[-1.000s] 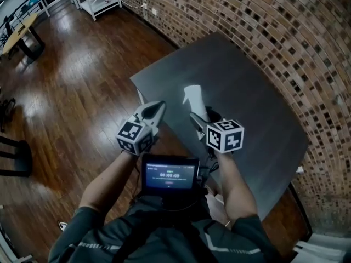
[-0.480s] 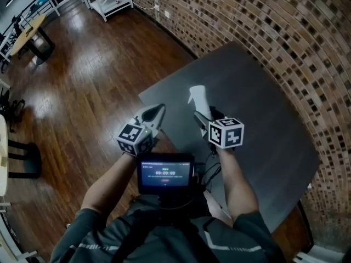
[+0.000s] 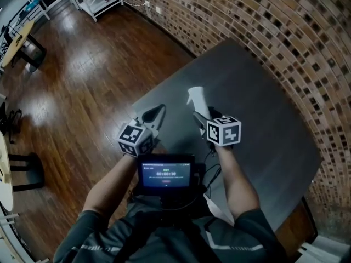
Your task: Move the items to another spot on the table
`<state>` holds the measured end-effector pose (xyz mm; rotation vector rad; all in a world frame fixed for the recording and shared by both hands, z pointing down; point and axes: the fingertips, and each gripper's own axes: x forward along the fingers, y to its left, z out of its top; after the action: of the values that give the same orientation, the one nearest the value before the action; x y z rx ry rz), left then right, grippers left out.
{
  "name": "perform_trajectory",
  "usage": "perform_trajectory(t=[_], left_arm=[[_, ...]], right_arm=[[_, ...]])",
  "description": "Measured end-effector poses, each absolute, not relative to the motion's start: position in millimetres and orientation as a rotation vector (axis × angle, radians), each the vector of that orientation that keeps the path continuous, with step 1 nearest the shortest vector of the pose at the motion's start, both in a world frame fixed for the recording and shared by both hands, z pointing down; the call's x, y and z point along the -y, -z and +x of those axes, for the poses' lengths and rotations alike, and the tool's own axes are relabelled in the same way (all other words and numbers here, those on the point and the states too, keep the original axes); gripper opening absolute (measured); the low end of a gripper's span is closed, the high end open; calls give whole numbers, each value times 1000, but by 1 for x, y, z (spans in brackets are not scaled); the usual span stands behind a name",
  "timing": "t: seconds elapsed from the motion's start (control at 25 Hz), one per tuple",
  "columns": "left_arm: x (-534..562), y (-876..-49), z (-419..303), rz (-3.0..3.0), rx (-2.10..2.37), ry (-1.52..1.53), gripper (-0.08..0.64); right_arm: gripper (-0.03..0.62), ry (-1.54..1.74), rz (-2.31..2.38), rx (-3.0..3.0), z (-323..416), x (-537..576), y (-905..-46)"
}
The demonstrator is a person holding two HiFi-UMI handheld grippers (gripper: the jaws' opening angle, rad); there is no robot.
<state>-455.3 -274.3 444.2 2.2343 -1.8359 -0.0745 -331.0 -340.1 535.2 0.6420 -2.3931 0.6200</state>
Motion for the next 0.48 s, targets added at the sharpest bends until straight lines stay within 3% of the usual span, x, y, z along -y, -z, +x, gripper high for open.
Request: perform_trajectory(t=[0.48], left_arm=[[327,-510,-475,2238,1668,-10,-6]], right_arm=[[273,-682,711,2209,-341,379,-625]])
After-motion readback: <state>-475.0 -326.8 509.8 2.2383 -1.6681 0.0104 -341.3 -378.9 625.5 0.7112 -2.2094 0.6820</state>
